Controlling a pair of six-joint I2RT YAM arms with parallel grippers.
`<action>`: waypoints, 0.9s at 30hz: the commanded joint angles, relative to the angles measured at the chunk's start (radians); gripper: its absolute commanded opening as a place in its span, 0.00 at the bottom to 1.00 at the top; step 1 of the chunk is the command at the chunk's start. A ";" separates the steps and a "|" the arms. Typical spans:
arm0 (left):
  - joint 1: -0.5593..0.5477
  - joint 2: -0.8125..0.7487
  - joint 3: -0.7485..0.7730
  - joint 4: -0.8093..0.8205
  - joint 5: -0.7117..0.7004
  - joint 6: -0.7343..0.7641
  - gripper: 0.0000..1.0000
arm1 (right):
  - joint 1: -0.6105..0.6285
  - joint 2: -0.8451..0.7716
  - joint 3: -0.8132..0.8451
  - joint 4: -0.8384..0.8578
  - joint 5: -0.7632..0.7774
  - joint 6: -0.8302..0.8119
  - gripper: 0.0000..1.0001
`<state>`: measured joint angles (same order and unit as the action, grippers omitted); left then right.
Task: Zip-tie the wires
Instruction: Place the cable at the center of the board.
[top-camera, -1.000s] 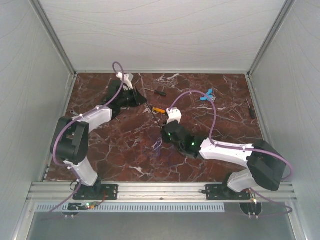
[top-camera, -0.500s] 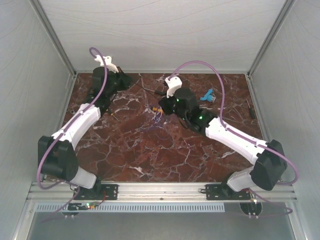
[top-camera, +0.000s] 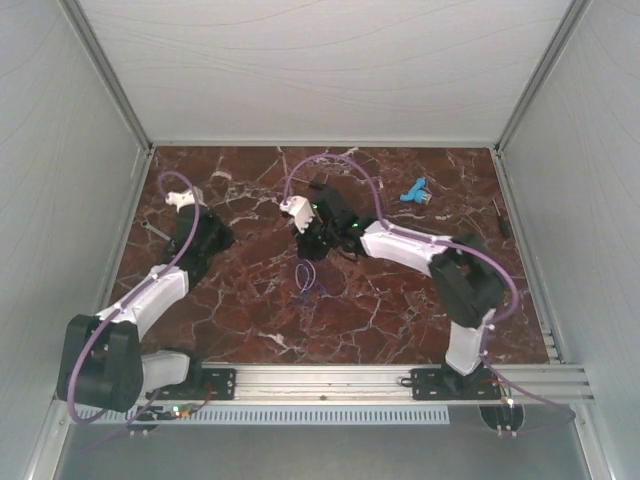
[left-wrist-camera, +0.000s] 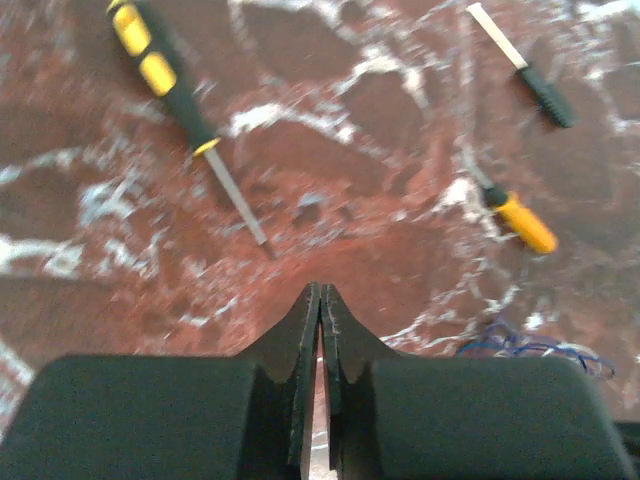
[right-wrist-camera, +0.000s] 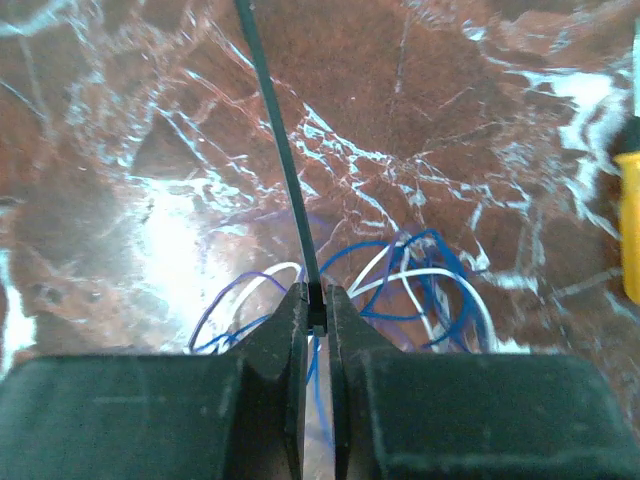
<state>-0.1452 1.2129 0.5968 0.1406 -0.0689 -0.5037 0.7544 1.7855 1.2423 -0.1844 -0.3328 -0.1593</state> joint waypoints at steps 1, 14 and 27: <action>0.046 -0.010 -0.054 0.127 -0.079 -0.075 0.00 | 0.003 0.139 0.115 -0.016 -0.031 -0.124 0.00; 0.065 -0.096 -0.088 0.169 -0.032 -0.107 0.95 | 0.017 0.112 0.168 -0.021 -0.140 -0.126 0.98; 0.065 -0.337 0.158 0.057 -0.037 0.159 1.00 | -0.040 -0.303 0.216 0.036 0.145 -0.169 0.98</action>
<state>-0.0856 0.9173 0.6476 0.1761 -0.1196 -0.5030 0.7464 1.6424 1.4899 -0.2749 -0.3500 -0.3099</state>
